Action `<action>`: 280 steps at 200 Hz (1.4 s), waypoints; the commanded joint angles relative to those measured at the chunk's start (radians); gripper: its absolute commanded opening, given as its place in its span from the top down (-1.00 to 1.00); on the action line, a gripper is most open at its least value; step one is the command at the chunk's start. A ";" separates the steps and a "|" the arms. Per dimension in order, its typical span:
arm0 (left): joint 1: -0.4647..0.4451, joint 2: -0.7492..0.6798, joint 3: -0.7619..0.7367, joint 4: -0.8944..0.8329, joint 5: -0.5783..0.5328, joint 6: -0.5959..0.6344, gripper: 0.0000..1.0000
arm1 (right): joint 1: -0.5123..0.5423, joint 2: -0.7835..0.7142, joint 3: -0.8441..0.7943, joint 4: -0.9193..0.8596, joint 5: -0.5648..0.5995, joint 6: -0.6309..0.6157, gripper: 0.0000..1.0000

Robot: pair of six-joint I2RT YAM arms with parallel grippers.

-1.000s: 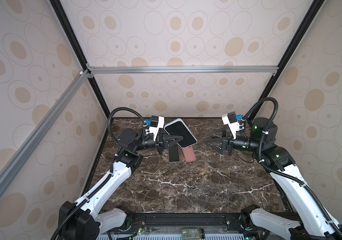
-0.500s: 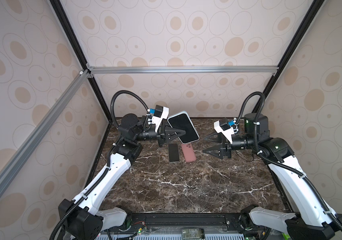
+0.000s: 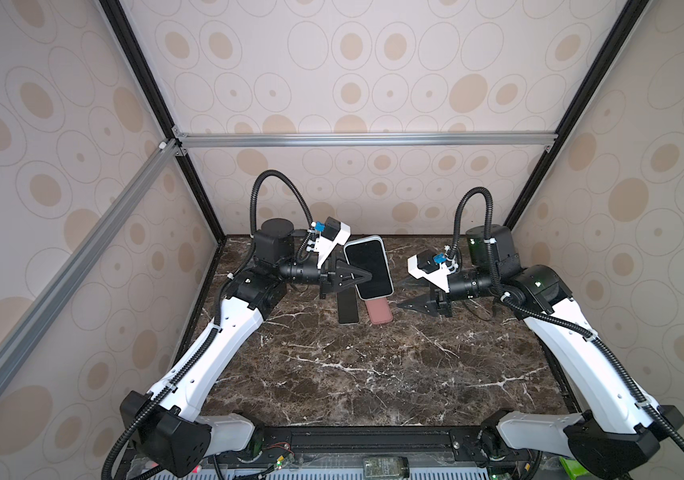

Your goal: Take the phone out of the phone case

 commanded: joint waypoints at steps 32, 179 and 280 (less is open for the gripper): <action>0.005 -0.001 0.068 -0.051 0.067 0.089 1.00 | 0.038 0.044 0.034 -0.051 0.080 -0.102 0.06; 0.004 0.009 0.083 -0.128 0.090 0.155 1.00 | 0.096 0.113 0.115 -0.161 0.102 -0.177 0.40; 0.003 0.115 0.212 -0.450 0.101 0.394 1.00 | 0.199 0.097 0.111 -0.185 0.170 -0.229 0.82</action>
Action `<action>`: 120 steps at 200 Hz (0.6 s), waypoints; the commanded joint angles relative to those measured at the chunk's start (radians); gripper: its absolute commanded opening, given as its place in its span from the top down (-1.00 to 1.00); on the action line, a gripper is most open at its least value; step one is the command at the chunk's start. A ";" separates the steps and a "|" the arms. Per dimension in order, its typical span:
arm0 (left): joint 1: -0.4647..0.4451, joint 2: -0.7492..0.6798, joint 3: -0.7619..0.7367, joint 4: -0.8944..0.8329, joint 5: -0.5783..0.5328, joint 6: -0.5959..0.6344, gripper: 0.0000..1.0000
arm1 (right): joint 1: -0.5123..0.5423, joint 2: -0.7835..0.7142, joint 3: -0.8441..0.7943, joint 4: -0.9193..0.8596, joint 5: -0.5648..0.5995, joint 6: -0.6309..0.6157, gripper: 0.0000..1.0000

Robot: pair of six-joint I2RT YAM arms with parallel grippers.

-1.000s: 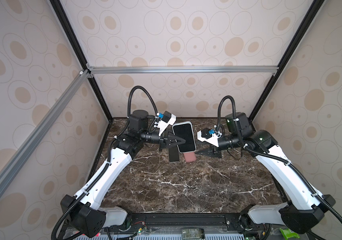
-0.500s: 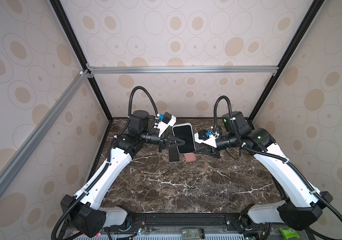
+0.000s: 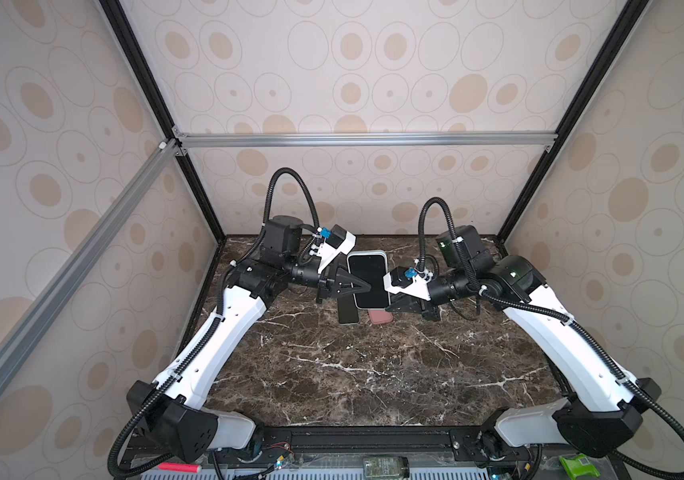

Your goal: Take the phone out of the phone case

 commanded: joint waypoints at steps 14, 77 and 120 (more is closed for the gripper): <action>0.000 0.042 0.076 -0.105 -0.003 0.091 1.00 | 0.079 -0.016 0.009 -0.016 0.017 -0.085 0.87; -0.051 0.081 0.085 -0.195 -0.017 0.161 1.00 | 0.147 -0.025 0.009 0.017 0.078 -0.108 1.00; -0.087 0.100 0.071 -0.279 -0.015 0.231 1.00 | 0.166 -0.072 -0.040 0.101 0.147 -0.124 1.00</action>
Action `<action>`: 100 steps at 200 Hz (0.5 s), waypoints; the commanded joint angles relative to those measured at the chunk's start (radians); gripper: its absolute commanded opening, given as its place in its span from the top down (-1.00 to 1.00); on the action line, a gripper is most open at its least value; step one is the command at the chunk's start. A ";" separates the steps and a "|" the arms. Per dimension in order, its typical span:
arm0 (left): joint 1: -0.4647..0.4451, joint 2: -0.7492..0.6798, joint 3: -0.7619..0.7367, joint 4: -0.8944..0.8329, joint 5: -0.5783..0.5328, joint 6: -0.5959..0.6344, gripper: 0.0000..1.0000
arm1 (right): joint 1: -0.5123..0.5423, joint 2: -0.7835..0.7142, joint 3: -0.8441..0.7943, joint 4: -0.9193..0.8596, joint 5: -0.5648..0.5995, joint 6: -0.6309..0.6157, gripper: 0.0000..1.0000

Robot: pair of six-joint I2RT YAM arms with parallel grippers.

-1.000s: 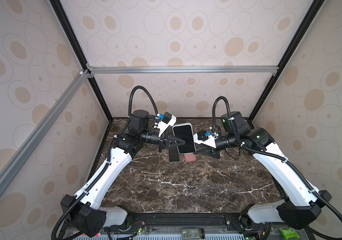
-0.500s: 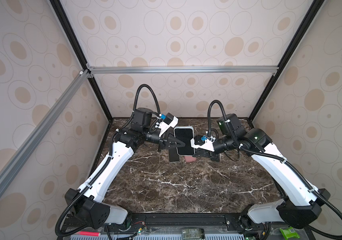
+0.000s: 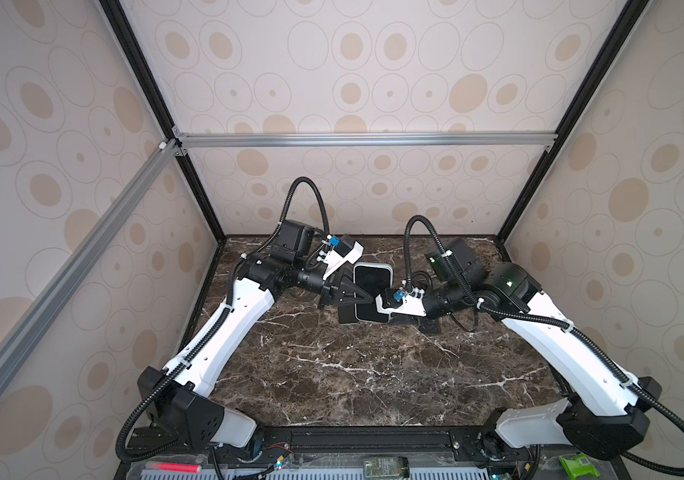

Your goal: Take the phone out of the phone case

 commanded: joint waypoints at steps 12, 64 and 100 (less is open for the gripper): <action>-0.035 0.034 0.017 -0.055 -0.033 0.061 1.00 | 0.052 -0.065 -0.046 0.217 -0.031 -0.081 1.00; -0.044 0.041 0.011 -0.061 -0.021 0.065 1.00 | 0.060 -0.117 -0.115 0.318 -0.001 -0.072 1.00; -0.051 0.044 0.019 -0.103 -0.019 0.110 1.00 | 0.061 -0.148 -0.169 0.394 0.052 -0.025 1.00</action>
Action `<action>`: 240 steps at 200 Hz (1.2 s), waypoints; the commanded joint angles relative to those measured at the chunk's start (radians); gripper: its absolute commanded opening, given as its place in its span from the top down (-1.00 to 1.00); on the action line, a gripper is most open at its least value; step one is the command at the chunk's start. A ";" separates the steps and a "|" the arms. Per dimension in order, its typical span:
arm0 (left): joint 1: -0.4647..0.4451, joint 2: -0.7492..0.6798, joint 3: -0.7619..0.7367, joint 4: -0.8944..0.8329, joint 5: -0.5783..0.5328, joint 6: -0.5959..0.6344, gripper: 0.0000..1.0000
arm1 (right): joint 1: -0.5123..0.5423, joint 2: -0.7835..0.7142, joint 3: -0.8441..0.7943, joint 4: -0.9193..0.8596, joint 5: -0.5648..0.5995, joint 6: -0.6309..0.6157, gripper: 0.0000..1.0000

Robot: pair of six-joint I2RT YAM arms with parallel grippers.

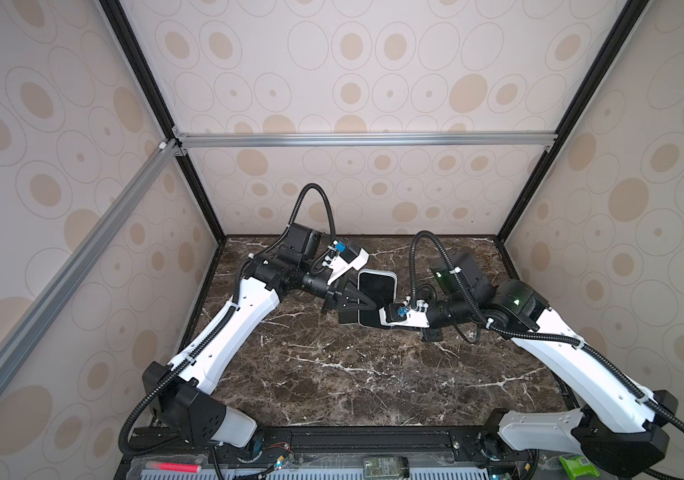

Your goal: Take the phone out of the phone case

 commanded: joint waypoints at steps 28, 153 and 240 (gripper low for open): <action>-0.022 -0.007 0.022 -0.008 -0.058 0.041 1.00 | 0.029 -0.090 -0.095 0.301 -0.052 0.075 0.91; 0.078 -0.315 -0.415 1.147 -0.082 -0.684 1.00 | 0.024 -0.338 -0.369 0.504 0.183 0.576 0.15; 0.102 -0.312 -0.466 1.315 -0.076 -0.831 1.00 | 0.023 -0.278 -0.292 0.668 0.123 0.853 0.14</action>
